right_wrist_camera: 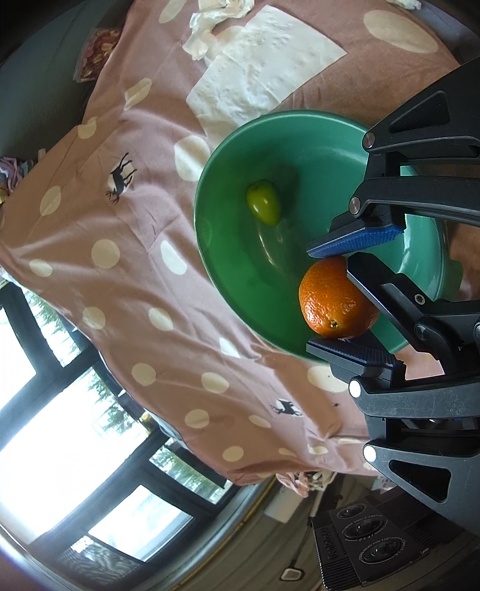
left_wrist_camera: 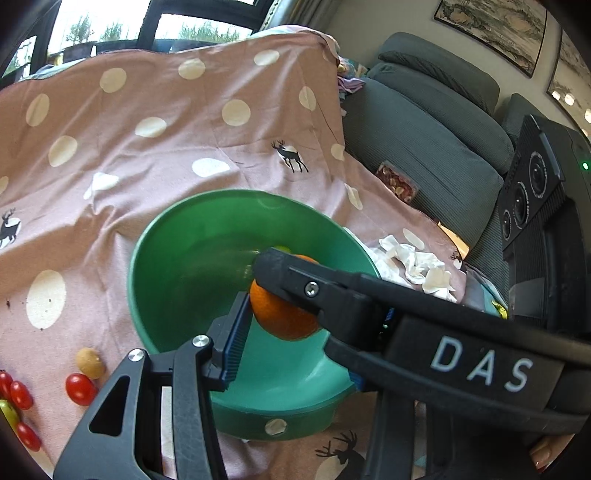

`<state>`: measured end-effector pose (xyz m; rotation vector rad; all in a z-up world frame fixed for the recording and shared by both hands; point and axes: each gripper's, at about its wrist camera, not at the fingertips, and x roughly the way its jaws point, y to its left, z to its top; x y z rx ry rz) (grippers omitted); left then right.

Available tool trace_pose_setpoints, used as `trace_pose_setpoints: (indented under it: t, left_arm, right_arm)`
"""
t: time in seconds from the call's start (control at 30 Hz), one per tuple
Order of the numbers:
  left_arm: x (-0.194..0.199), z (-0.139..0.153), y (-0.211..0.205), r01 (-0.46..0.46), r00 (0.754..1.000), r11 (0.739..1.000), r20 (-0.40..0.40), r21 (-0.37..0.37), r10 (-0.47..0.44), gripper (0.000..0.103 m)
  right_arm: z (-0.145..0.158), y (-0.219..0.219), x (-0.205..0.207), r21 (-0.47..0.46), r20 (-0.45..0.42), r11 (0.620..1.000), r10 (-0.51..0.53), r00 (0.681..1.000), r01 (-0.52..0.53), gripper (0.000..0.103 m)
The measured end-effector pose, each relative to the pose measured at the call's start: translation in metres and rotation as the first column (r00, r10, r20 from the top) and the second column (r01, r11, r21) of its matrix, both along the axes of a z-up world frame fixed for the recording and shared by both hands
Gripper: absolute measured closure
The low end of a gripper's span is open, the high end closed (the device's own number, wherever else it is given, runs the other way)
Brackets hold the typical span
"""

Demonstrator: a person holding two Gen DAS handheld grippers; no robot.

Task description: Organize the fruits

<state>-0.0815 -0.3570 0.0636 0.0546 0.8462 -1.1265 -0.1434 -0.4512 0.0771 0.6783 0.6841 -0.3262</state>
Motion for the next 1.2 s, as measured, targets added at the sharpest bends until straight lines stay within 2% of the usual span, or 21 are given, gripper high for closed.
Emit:
trace_pose_setpoints:
  t: [0.53,1.2]
  left_arm:
    - [0.005,-0.012,-0.014,0.049,0.996,0.999,-0.070,0.017,-0.048,0.058]
    - [0.004,-0.019,-0.024,0.035,0.997,0.997,-0.073,0.064,-0.031,0.058]
  right_arm:
    - [-0.010,-0.011,-0.003,0.012,-0.073,0.998,-0.054,0.996,0.055,0.056]
    - [-0.013,-0.016,-0.002,0.003,-0.106,0.996,-0.084,0.991,0.085,0.056]
